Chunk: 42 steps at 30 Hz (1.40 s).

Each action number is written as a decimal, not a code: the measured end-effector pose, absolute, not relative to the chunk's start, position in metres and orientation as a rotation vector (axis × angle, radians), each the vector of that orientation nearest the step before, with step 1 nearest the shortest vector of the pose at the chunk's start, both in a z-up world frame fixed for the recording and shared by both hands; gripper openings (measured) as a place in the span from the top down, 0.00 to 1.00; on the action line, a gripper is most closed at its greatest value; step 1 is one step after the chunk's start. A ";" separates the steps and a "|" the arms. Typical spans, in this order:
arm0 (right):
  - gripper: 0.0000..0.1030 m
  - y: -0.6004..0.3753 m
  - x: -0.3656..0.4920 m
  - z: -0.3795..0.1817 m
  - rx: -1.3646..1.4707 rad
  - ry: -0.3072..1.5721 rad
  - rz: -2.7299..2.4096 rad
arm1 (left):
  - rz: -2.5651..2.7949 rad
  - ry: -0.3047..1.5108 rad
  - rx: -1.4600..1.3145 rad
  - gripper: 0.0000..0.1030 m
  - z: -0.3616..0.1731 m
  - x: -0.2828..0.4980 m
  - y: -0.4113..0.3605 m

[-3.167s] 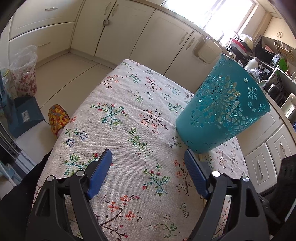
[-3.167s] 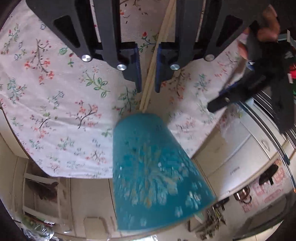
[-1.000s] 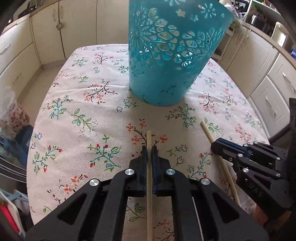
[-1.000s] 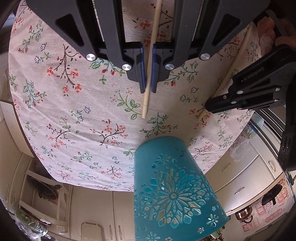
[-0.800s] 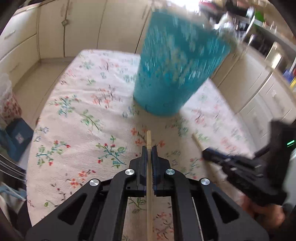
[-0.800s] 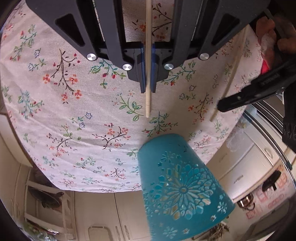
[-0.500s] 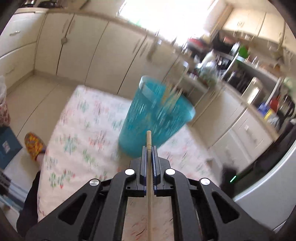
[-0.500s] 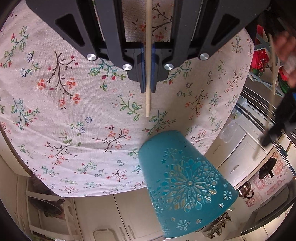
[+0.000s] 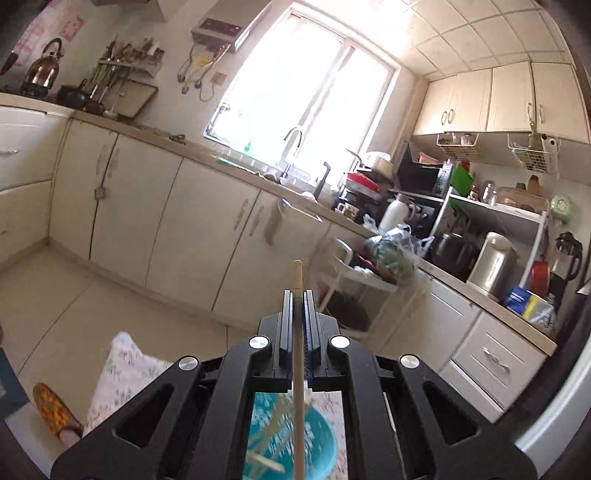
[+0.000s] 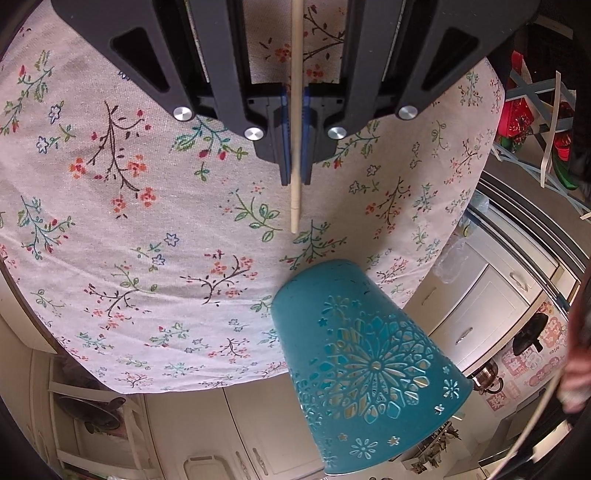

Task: Organize utensils
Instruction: 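Lift the stick over the teal basket and release it with the left gripper, then lift the held stick over the teal basket and release it with the right gripper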

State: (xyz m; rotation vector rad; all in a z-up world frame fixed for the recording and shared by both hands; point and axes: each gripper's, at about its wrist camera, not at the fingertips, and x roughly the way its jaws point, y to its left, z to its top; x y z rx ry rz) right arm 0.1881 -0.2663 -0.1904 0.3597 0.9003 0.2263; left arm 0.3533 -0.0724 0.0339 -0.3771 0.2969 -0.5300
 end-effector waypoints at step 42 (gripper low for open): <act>0.94 -0.276 0.159 -0.155 0.428 0.726 0.305 | -0.291 0.706 -0.357 0.43 -0.167 0.285 -0.008</act>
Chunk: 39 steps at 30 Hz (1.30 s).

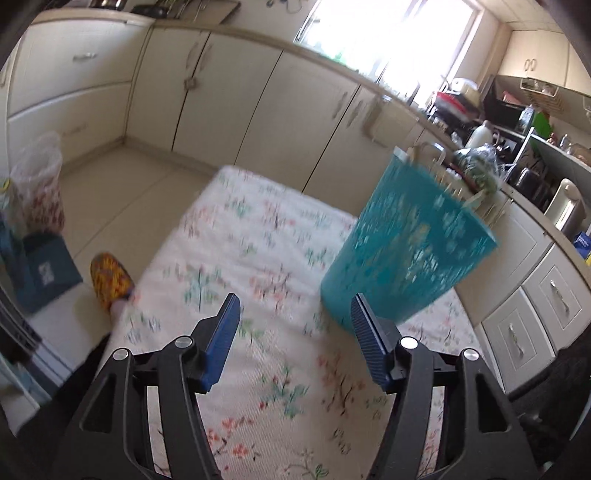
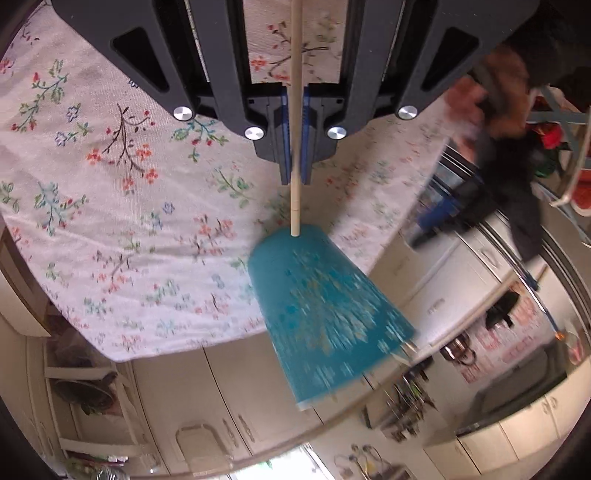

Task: Organize utensils
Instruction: 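Lift the held stick over the teal basket and release it with the right gripper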

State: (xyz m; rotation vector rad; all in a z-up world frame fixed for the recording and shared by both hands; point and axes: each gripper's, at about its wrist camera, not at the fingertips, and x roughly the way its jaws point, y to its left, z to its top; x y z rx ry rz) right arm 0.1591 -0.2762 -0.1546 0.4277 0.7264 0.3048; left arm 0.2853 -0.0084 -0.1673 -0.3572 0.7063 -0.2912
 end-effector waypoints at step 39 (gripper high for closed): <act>0.79 -0.267 0.256 -0.047 0.354 0.315 0.244 | -0.319 0.777 -0.427 0.33 -0.189 0.294 -0.010</act>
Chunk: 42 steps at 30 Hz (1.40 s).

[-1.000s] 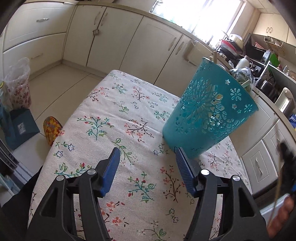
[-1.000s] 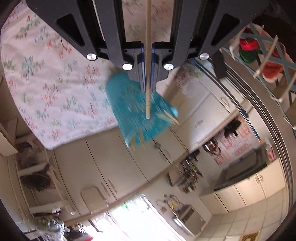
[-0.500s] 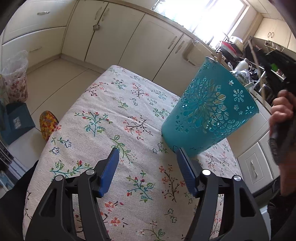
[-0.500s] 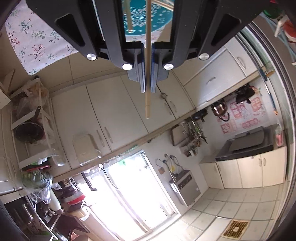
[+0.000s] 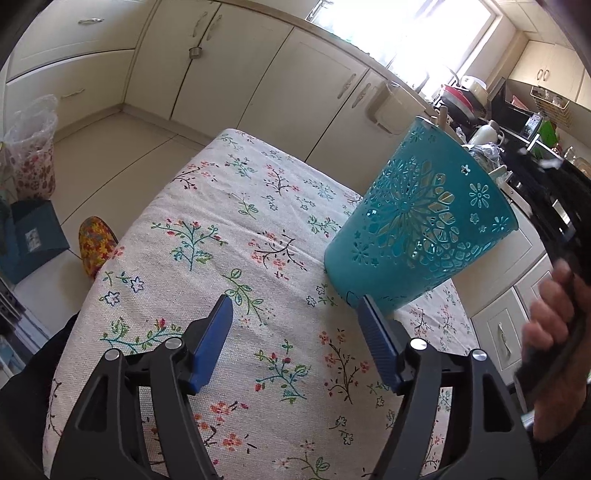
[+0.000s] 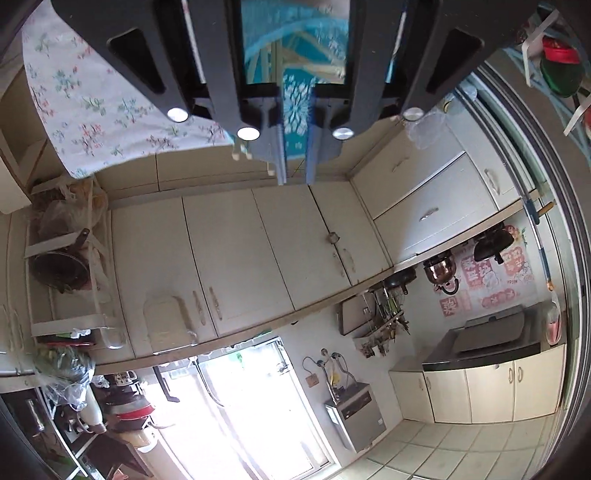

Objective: Organize utensils

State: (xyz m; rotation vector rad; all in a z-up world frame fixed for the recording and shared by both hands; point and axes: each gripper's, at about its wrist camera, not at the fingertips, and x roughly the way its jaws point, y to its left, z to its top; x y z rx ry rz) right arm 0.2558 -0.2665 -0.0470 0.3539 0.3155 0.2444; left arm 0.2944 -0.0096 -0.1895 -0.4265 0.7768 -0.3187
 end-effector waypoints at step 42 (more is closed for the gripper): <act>0.07 -0.198 -0.048 -0.034 0.310 0.648 -0.006 | -0.139 0.661 0.038 0.07 0.007 0.010 0.001</act>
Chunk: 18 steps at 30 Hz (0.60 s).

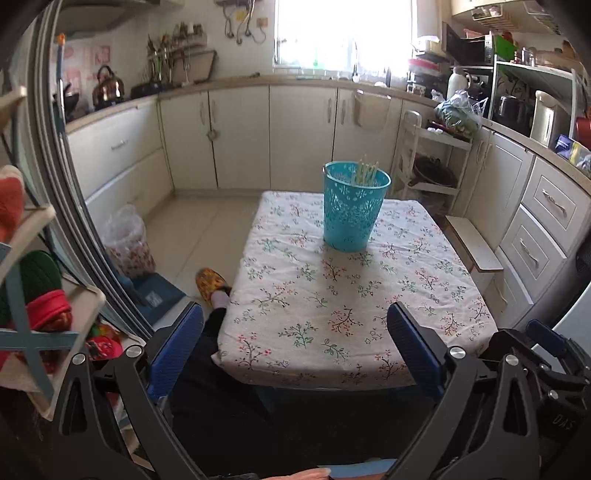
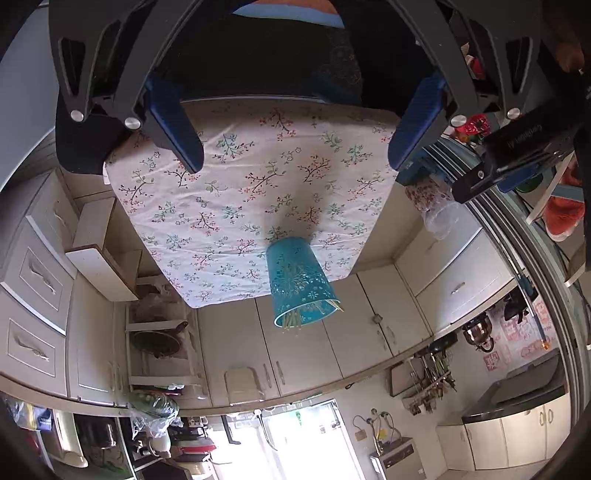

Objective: Organize utensils

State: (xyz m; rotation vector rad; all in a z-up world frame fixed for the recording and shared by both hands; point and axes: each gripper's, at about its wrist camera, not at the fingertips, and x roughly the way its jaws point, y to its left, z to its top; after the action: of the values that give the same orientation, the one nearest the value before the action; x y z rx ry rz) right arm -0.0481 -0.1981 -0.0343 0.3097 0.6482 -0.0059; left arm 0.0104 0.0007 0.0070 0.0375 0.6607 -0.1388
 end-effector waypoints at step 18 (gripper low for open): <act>0.07 -0.185 -0.063 -0.032 0.267 0.630 0.003 | -0.123 0.646 0.034 0.07 0.008 -0.015 0.002</act>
State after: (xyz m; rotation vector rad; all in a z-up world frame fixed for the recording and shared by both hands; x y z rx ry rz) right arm -0.0627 -0.1848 -0.0323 0.2673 0.6299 0.0031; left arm -0.0154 0.0020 0.0077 0.0341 0.6461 -0.1235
